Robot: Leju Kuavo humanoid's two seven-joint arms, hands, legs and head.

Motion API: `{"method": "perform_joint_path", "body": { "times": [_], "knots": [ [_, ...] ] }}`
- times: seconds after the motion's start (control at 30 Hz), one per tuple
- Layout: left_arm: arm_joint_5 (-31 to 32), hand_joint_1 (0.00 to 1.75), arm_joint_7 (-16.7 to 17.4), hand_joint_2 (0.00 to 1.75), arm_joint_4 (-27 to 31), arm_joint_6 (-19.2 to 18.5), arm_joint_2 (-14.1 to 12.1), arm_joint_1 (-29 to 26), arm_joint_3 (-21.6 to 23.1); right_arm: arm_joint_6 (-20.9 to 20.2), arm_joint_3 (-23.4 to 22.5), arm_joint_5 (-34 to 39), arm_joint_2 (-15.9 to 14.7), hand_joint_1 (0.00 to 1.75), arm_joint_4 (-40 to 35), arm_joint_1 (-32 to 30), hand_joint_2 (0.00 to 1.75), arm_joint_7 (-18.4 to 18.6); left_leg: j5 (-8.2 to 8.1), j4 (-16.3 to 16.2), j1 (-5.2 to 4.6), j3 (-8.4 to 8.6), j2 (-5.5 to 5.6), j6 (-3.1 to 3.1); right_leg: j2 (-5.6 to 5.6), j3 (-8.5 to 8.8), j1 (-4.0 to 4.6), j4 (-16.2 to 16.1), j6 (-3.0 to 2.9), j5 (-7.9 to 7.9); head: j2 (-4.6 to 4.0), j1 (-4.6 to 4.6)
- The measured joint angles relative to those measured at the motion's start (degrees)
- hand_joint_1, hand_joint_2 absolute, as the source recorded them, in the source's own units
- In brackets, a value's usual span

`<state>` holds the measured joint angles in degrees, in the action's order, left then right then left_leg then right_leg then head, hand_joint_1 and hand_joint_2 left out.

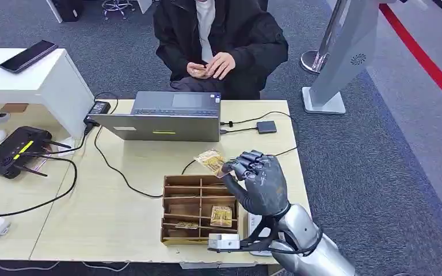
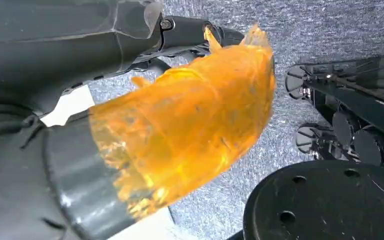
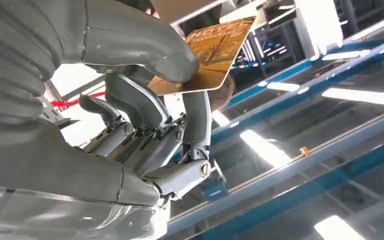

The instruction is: Pass the card to the sensor for recognition and then transmit it.

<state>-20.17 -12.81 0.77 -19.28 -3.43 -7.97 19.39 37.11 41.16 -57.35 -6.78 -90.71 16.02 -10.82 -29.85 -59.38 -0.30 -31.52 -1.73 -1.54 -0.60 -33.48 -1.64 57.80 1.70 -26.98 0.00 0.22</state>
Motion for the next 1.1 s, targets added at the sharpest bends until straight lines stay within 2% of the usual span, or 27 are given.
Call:
{"method": "perform_joint_path", "body": {
  "times": [0.3,0.57,0.9,1.1],
  "knots": [
    [1.46,0.00,0.00,0.00,0.00,-0.44,-0.88,0.15,0.00,-0.35,-0.92,-0.17,1.46,1.75,1.79,4.08,1.75,2.10,0.00,0.00,0.01,0.01,0.00,0.00,0.01,0.00,0.00,0.02,0.00,0.00,0.00,0.00],
    [3.47,0.00,0.00,0.00,0.00,-1.07,-2.18,0.32,0.00,-1.40,-2.10,-0.37,3.34,1.75,6.78,9.38,1.75,4.11,0.06,0.00,0.01,0.01,0.00,0.03,0.01,0.00,0.00,0.04,-0.01,0.01,0.00,0.00],
    [4.68,0.00,0.02,0.00,0.00,-1.46,-2.91,0.72,0.00,-7.84,-2.30,-0.26,6.21,1.75,15.97,15.41,1.75,8.55,0.07,0.00,0.01,0.01,0.00,0.04,0.00,0.00,0.00,0.08,-0.02,0.01,0.00,0.02],
    [4.83,0.00,0.02,0.00,0.00,-1.44,-2.95,0.77,0.00,-8.37,-2.27,-0.13,7.39,1.75,19.15,16.79,1.75,9.03,0.07,0.00,0.01,0.00,0.01,0.04,-0.01,0.00,0.00,0.08,-0.02,0.01,0.00,0.00]
  ]
}}
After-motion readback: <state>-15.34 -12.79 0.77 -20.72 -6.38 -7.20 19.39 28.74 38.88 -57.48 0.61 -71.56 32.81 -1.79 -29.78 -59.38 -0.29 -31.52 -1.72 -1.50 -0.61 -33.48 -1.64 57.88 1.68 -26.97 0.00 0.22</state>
